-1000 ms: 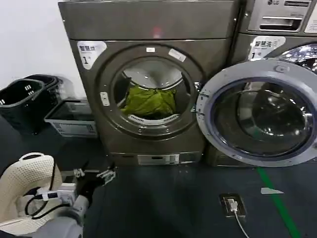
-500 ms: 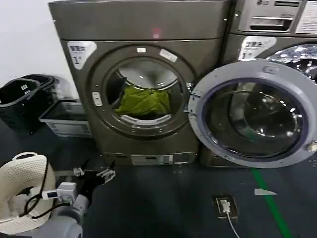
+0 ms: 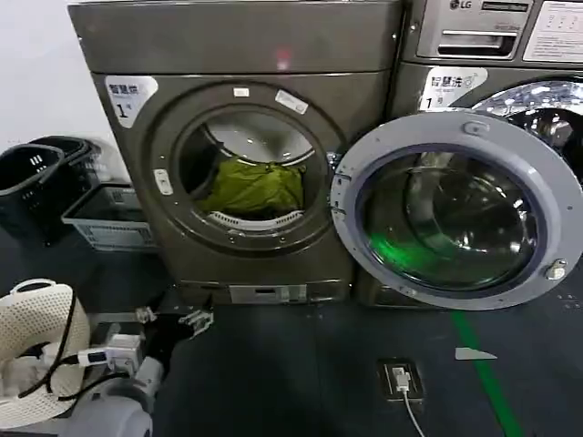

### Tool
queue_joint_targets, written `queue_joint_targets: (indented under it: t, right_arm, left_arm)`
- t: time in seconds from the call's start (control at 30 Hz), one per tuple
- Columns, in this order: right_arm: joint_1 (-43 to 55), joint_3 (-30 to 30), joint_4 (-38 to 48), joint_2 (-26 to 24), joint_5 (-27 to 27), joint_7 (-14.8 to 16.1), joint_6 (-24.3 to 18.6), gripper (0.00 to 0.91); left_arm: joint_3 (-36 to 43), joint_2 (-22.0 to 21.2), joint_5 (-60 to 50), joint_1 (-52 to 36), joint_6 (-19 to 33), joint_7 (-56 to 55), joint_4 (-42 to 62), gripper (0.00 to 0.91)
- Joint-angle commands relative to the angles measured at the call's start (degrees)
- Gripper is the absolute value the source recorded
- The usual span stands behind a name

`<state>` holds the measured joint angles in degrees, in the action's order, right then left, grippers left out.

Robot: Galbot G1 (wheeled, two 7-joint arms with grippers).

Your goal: Grasp the clothes from the dryer.

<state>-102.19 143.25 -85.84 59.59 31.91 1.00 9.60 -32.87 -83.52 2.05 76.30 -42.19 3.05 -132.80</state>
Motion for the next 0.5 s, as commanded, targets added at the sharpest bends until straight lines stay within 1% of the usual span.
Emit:
queue_joint_targets:
  t: [0.03,0.37,0.43,0.5]
  right_arm:
    - [0.1,0.3,0.3,0.1,0.8,-1.0,-0.5,0.907]
    - [0.3,1.1,0.6,0.2,3.0,-2.2,-1.6,0.907]
    - [0.3,1.1,1.0,0.3,3.5,-2.7,-2.8,0.907]
    - [0.4,1.5,1.2,0.5,3.6,-2.8,-3.0,0.907]
  left_arm:
    - [0.2,-0.1,0.0,-0.1,-2.8,0.0,0.2,0.907]
    - [0.5,-0.1,0.2,-0.3,-2.8,0.6,0.3,0.907]
    - [0.5,-0.1,0.2,-0.5,-2.8,0.7,0.5,0.907]
    - [0.5,-0.2,-0.3,-0.6,-2.8,0.6,1.3,0.907]
